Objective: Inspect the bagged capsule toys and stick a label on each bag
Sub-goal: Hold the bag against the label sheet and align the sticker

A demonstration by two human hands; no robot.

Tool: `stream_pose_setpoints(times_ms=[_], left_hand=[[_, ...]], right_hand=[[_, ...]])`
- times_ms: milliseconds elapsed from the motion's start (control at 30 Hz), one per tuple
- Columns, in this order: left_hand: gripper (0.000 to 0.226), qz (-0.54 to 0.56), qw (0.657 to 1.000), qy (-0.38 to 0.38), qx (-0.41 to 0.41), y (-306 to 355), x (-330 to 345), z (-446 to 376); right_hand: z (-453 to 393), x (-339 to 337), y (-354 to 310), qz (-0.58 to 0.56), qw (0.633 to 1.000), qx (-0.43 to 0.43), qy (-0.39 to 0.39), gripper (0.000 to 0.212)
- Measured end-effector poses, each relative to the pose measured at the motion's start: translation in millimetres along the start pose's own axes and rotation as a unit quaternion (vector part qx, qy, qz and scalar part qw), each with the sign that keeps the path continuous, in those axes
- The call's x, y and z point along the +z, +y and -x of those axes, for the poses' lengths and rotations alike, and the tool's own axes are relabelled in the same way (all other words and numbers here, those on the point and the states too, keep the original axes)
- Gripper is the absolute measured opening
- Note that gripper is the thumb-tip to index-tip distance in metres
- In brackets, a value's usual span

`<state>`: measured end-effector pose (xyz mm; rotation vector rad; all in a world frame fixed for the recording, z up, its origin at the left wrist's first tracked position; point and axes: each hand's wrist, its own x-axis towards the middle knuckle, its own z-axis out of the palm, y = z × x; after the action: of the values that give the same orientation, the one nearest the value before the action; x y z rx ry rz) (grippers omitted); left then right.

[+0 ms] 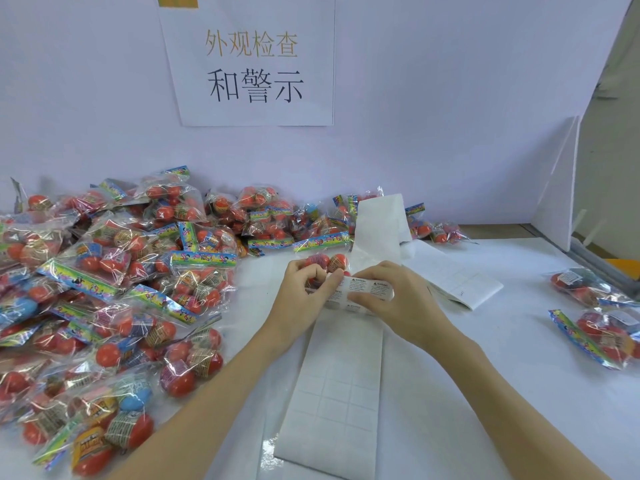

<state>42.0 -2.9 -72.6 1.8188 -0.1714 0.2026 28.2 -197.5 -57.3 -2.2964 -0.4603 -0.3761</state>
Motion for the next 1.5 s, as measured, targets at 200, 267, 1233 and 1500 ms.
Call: stream_pose_setpoints(times_ms=[200,267,1233,1500], left_hand=[[0.018,0.040,0.998,-0.052,-0.007,3.1,0.3,0.6],[0.009,-0.005,0.998,-0.055,0.011,1.4,0.2,-0.2],[0.018,-0.025,0.999,0.030,0.004,-2.7,0.4,-1.1],[0.015,-0.035,0.999,0.036,0.005,-5.5,-0.4,-2.1]], right_hand=[[0.7,0.1,1.9,-0.042,0.999,0.012,0.007,0.014],[0.1,1.0,3.5,-0.043,0.999,0.007,0.013,0.014],[2.5,2.3,-2.5,-0.020,0.998,-0.047,0.028,0.024],[2.6,3.0,-4.5,-0.009,0.997,-0.057,0.048,0.020]])
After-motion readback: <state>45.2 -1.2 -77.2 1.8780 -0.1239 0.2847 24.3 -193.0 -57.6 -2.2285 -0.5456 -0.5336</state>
